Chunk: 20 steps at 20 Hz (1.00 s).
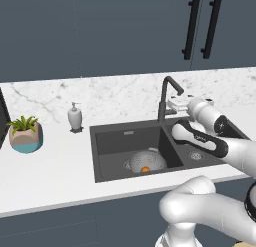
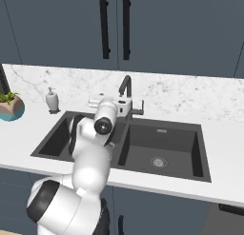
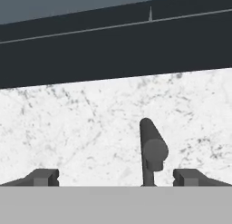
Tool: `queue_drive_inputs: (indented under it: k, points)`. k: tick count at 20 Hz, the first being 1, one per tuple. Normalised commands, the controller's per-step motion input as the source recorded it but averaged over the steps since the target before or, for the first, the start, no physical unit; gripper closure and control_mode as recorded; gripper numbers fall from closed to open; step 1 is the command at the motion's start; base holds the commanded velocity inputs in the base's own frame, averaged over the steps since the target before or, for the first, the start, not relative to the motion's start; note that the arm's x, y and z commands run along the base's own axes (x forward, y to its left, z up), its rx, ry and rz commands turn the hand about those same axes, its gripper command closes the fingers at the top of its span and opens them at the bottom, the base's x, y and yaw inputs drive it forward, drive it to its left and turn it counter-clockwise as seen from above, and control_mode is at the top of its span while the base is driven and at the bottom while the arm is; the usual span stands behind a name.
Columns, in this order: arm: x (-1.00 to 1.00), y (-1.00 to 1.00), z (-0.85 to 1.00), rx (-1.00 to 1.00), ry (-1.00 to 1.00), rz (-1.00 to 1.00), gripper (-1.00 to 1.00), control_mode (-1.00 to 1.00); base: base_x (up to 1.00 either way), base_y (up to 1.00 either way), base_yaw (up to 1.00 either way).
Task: Put the colander in the sink, put the tangerine in the colander, and turn on the sink faucet and pour water over the colander.
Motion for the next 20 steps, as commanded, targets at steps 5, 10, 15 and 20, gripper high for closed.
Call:
queue_drive_inputs:
  k: [5,10,15,20]
  points:
    - [0.0,-0.15,0.13,0.0,0.02,0.0,-1.0,-1.0,0.0,0.0,0.0]
    - [0.0,0.0,0.0,0.0,0.0,0.0,-1.0,-1.0,0.0,0.0,0.0]
    - [0.05,-0.01,0.0,0.0,0.0,0.0,-1.0,-1.0,0.0,0.0,0.0]
    - [0.13,-0.05,0.0,0.0,0.0,0.0,-1.0,-1.0,0.0,0.0,0.0]
